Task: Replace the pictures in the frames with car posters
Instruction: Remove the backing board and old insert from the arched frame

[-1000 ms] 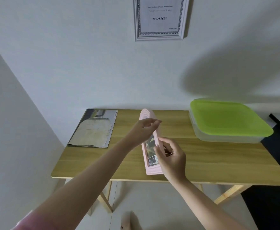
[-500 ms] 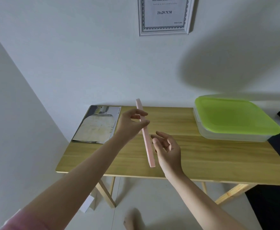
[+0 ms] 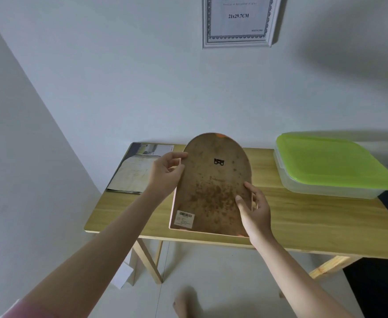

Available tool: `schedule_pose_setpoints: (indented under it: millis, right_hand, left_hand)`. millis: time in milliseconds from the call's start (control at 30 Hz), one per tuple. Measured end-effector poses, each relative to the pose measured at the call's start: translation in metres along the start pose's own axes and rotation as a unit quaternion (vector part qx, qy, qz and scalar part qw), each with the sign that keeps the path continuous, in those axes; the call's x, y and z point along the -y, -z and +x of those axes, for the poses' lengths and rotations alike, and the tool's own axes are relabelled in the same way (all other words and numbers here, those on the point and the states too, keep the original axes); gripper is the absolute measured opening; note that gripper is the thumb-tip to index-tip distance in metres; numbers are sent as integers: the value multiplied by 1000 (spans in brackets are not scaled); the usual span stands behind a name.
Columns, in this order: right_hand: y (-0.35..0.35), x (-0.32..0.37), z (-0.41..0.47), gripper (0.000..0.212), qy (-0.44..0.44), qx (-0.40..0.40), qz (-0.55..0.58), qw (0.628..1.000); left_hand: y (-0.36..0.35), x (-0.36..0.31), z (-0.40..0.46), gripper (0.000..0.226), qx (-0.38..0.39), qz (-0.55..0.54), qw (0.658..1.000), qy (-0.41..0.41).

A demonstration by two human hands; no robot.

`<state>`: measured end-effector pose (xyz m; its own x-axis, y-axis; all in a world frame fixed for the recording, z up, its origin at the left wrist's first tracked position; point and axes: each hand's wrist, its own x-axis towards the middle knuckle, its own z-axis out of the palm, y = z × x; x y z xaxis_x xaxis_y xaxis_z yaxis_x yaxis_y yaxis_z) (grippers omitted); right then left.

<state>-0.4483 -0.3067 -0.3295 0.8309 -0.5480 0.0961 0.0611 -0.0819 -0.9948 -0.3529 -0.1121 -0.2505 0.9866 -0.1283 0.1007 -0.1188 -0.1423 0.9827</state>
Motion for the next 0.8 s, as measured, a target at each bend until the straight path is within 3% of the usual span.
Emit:
schedule_pose_setpoints:
  millis: [200, 433, 800]
  right_hand:
    - [1, -17, 3, 47, -38, -30, 6, 999]
    - [-8, -39, 12, 48, -95, -47, -9, 994]
    - [-45, -86, 39, 55, -161, 42, -171, 971]
  left_hand:
    - [7, 34, -7, 30, 55, 29, 998, 8]
    - [11, 89, -24, 66, 152, 159, 973, 72]
    - [24, 146, 1, 72, 136, 181, 957, 182]
